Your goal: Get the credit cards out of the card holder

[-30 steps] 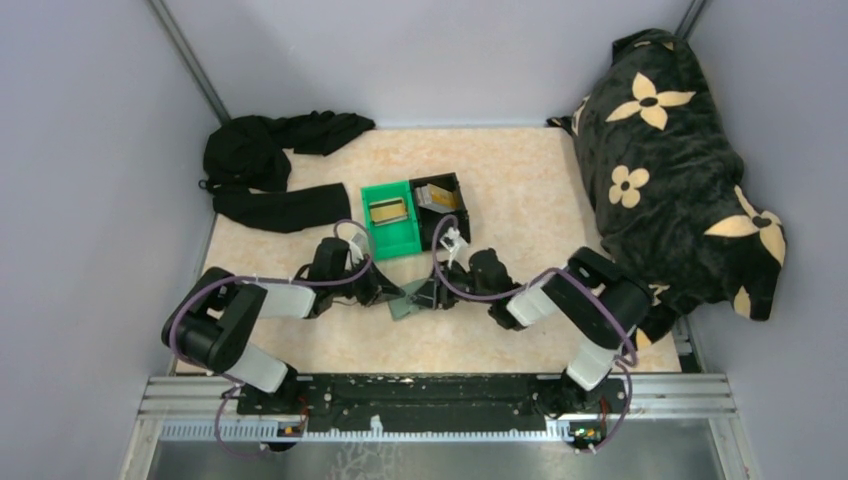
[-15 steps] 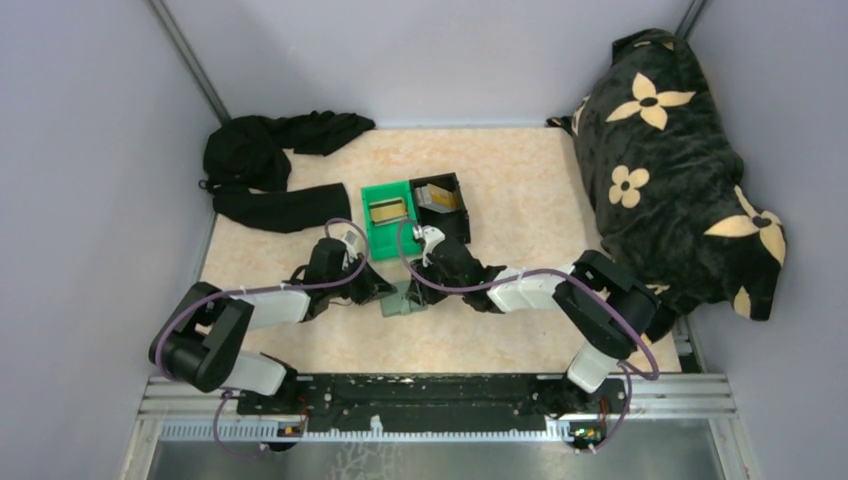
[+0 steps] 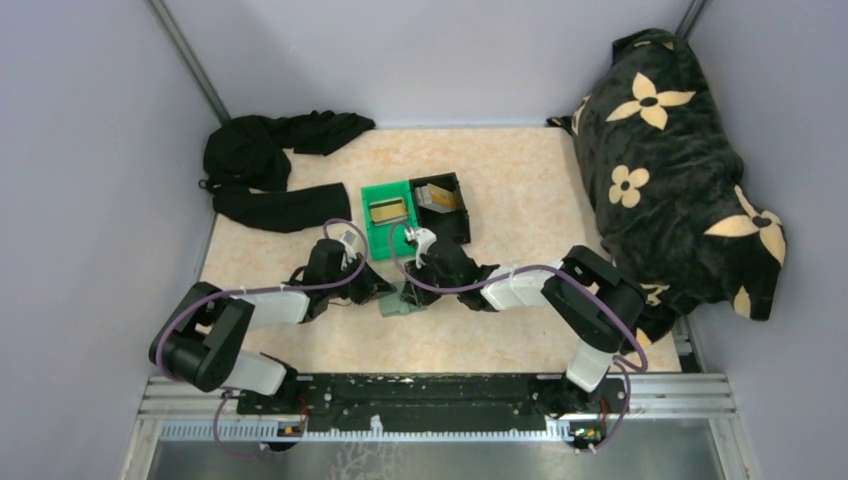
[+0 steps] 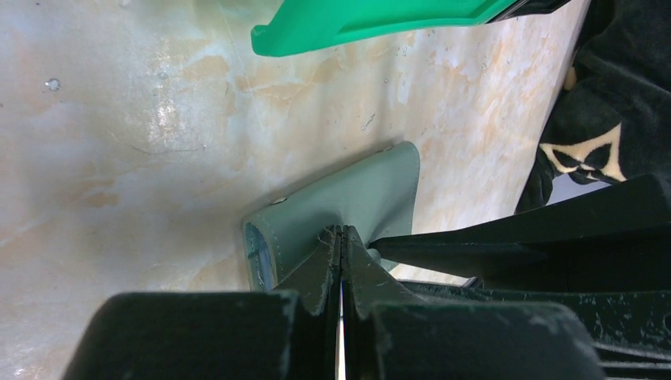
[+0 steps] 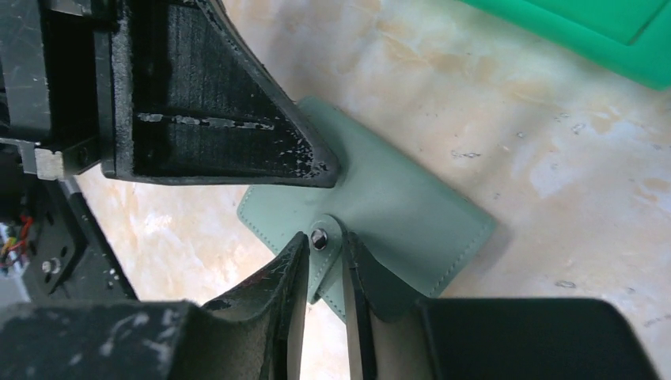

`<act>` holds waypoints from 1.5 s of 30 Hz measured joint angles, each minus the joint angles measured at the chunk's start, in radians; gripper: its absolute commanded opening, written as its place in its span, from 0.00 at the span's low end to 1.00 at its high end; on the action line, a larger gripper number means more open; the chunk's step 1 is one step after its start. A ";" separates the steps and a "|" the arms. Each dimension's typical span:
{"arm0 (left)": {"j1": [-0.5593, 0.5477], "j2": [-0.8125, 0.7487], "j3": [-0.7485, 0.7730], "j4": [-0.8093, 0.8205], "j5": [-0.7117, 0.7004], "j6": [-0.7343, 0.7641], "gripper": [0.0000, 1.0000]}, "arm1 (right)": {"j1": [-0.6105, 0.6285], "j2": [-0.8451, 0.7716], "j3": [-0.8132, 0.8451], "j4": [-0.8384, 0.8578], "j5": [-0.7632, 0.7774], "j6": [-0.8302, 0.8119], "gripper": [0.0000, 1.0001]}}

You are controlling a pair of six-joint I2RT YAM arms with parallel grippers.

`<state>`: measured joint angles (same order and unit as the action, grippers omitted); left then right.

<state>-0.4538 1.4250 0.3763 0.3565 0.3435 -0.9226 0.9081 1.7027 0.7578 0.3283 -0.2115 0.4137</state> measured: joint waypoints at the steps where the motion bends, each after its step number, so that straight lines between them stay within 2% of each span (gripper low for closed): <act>1: 0.000 0.000 0.000 0.001 0.000 0.000 0.00 | 0.000 0.004 0.000 0.009 -0.008 0.002 0.28; 4: 0.000 0.000 -0.001 0.003 0.000 0.000 0.00 | 0.000 0.011 0.000 0.026 -0.047 0.011 0.33; 5: 0.000 0.001 -0.001 0.004 0.000 0.000 0.00 | 0.001 0.011 0.000 0.028 -0.054 0.009 0.28; 8: 0.000 0.003 -0.001 0.008 0.000 0.000 0.00 | 0.002 0.013 0.000 0.029 -0.062 0.004 0.02; 9: 0.000 0.004 -0.001 0.010 0.000 0.000 0.00 | 0.002 0.017 0.000 0.030 -0.066 0.004 0.00; 22: 0.000 0.008 -0.001 0.013 0.001 -0.001 0.00 | 0.007 0.013 -0.039 0.082 -0.060 0.005 0.00; 33: 0.002 0.039 0.002 0.049 0.023 -0.003 0.00 | 0.127 -0.053 0.007 -0.018 0.000 -0.062 0.00; 35: 0.002 0.039 0.002 0.049 0.023 -0.003 0.00 | 0.132 -0.053 0.010 -0.025 0.014 -0.062 0.13; 36: 0.002 0.038 0.002 0.049 0.023 -0.003 0.00 | 0.133 -0.053 0.010 -0.029 0.026 -0.060 0.17; 37: 0.002 0.037 0.002 0.049 0.023 -0.003 0.00 | 0.132 -0.053 0.009 -0.032 0.041 -0.055 0.16; 39: 0.002 0.027 0.002 0.040 0.015 -0.003 0.00 | 0.128 -0.053 0.007 -0.033 0.053 -0.049 0.00; 43: 0.000 -0.041 -0.003 -0.031 -0.034 0.012 0.00 | 0.126 -0.061 0.004 -0.071 0.061 -0.060 0.00; 45: 0.000 -0.103 0.000 -0.095 -0.075 0.032 0.08 | 0.134 -0.061 0.005 -0.113 0.067 -0.076 0.00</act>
<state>-0.4534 1.3224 0.3763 0.2611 0.2684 -0.8906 1.0416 1.6417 0.7631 0.2150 -0.1448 0.3382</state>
